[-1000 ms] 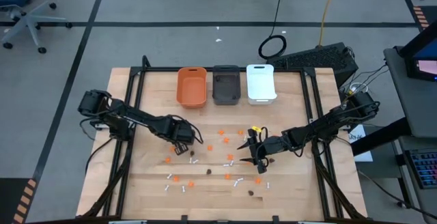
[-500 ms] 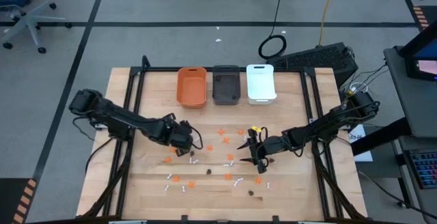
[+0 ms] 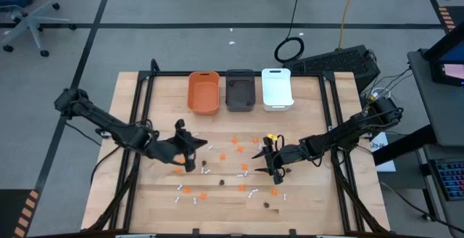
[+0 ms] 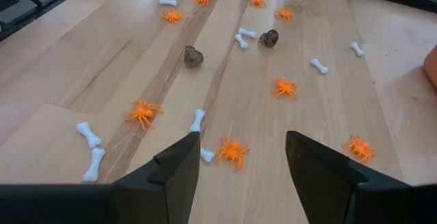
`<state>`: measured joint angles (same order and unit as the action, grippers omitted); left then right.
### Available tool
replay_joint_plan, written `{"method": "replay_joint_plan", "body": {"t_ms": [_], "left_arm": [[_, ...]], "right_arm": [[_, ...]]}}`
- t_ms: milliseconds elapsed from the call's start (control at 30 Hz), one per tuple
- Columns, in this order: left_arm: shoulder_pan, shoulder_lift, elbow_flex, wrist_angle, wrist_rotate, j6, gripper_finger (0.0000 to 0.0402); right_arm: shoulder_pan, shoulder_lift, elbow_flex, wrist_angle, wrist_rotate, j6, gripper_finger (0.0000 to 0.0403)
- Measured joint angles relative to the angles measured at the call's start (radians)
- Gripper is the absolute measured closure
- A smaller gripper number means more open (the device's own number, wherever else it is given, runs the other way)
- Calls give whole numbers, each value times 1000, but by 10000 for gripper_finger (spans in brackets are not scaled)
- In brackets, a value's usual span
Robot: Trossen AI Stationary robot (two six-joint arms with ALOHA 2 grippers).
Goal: Sort Halloween decoration
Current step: Put the orange spider toy into the orange bin
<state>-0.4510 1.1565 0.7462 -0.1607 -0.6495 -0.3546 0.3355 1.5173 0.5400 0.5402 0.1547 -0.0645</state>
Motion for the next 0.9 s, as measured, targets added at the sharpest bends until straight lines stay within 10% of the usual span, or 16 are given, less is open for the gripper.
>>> {"method": "replay_joint_plan", "body": {"t_ms": [433,900], "left_arm": [[1,-14,-286,735,-18,126,401],[14,45,-328,1016,-67,126,402]], "right_arm": [[0,0,0,-20,-1,14,202],[0,0,0,-13,0,23,202]]}}
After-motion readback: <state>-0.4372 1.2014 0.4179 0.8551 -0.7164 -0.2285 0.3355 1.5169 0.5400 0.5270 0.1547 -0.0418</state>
